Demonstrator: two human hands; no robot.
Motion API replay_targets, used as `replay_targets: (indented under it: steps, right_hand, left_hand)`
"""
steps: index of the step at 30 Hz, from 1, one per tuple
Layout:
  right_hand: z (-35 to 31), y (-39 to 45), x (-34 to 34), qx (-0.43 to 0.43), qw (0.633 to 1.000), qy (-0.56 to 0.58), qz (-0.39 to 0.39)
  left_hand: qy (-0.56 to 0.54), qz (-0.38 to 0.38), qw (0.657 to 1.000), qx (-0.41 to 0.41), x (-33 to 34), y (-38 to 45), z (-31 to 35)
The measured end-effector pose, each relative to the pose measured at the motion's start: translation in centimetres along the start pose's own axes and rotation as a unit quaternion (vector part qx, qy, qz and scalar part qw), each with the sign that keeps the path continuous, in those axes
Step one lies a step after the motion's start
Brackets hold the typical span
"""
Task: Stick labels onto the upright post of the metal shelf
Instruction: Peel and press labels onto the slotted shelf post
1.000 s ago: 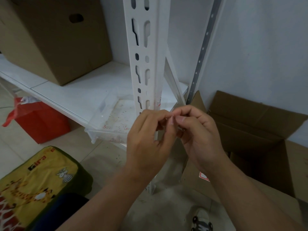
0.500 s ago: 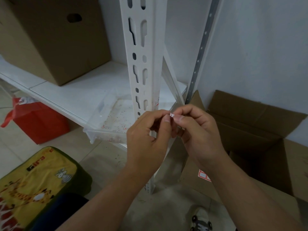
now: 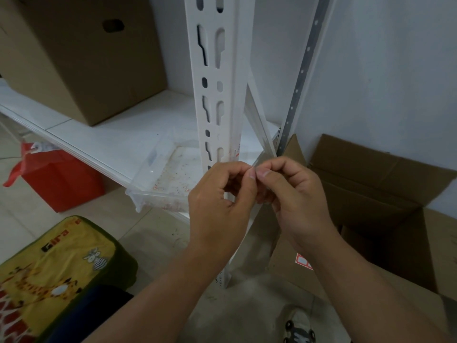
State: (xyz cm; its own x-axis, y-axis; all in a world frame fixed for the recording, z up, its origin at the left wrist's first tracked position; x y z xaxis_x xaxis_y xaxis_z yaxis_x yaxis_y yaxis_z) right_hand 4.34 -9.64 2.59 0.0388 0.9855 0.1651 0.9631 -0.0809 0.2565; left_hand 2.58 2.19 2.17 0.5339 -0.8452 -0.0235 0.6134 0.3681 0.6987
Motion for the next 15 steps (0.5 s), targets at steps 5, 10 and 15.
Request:
replay_targets:
  steps: [5,10,15]
  right_hand:
    - [-0.12,-0.12,0.18,-0.007,1.000,-0.004,0.010]
    - [-0.37,-0.47,0.55,-0.059,0.996,-0.064,0.021]
    - [-0.24,-0.88,0.65,-0.119,0.980,-0.142,0.072]
  left_hand:
    - [-0.005,0.010,1.000,0.004,-0.07,0.11,-0.03]
    - [-0.005,0.012,1.000,0.001,-0.02,0.06,0.12]
    - [-0.006,0.011,1.000,-0.003,0.15,-0.01,0.17]
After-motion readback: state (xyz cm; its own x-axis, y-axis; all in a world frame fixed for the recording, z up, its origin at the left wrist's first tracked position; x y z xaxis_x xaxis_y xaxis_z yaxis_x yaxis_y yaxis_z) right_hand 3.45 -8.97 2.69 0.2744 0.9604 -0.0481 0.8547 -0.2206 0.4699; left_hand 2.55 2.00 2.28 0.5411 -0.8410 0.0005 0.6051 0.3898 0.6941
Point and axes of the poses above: each hand's wrist, its own y-axis towards the middle knuckle, its own x-axis out of the palm, z = x × y, the point moved 2 cm from there along y, towards the middle knuckle, and after that the axes turned 11 degrees about z, right-handed, at the moved point
